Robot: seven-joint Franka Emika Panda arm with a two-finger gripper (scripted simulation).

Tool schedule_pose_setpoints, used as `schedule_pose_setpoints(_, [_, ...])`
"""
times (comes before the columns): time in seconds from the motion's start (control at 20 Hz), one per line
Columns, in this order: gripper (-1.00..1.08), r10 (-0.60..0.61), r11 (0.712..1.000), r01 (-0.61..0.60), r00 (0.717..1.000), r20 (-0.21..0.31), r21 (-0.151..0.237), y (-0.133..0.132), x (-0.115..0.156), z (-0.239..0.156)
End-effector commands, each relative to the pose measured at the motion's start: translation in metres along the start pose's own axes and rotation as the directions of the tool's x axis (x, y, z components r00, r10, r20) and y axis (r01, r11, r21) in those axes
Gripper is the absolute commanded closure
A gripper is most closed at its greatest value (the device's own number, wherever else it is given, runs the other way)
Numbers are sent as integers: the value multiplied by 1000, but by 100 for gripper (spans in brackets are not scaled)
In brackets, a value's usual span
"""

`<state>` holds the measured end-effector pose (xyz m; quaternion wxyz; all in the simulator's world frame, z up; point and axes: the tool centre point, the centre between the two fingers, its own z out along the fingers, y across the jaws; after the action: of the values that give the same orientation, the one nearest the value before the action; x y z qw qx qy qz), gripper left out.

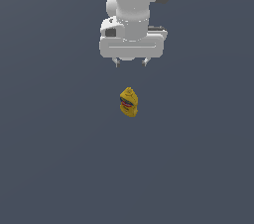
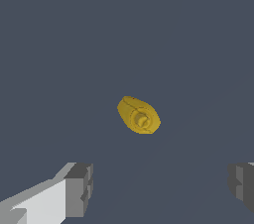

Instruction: Pick up the object and move it to a goal position.

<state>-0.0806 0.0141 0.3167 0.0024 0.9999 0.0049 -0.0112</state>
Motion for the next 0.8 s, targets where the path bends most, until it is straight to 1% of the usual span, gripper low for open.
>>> schedule_pose_setpoints(0.0, [-92,0,1000,0,1000,0,0,0,0,0])
schedule_pose_setpoints(0.5, [-92,-17,1000,16,1000,14,13,6,-2,2])
schedule_pose_setpoints(0.75, [-92,-18,1000,17,1000,14,13,6,-2,2])
